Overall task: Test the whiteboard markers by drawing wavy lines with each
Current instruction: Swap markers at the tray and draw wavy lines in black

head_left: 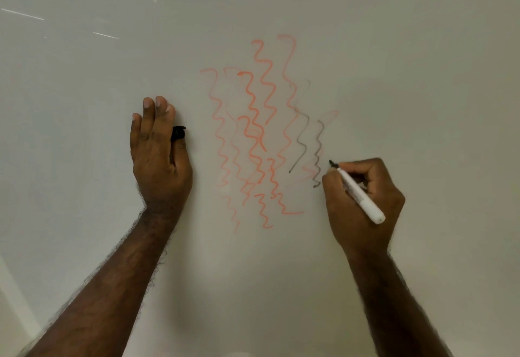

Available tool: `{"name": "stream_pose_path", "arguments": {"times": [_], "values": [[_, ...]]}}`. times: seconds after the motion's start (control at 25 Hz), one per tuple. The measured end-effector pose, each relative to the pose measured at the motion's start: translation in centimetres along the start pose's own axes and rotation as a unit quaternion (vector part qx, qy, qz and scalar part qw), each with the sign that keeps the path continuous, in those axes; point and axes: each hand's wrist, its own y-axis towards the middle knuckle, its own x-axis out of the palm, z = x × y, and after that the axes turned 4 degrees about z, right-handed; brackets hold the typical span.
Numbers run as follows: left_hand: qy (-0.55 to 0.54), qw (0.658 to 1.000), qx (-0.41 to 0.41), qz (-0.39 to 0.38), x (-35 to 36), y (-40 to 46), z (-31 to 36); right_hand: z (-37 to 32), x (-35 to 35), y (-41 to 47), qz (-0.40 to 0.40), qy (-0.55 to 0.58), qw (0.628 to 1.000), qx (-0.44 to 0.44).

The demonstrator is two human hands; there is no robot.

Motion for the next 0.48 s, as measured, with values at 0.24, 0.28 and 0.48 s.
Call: {"name": "stream_pose_path", "arguments": {"times": [0.24, 0.28, 0.48], "values": [[-0.004, 1.0, 0.0, -0.004, 0.0, -0.2, -0.2, -0.2, 0.2, 1.4, -0.011, 0.005, 1.0, 0.003], [-0.003, 1.0, 0.001, -0.004, 0.0, -0.3, -0.2, 0.2, 0.0, 0.9, -0.009, 0.0, 1.0, 0.003], [0.0, 1.0, -0.001, -0.012, -0.2, -0.5, -0.2, 2.1, -0.4, -1.6, -0.003, -0.021, 1.0, 0.023]]}}
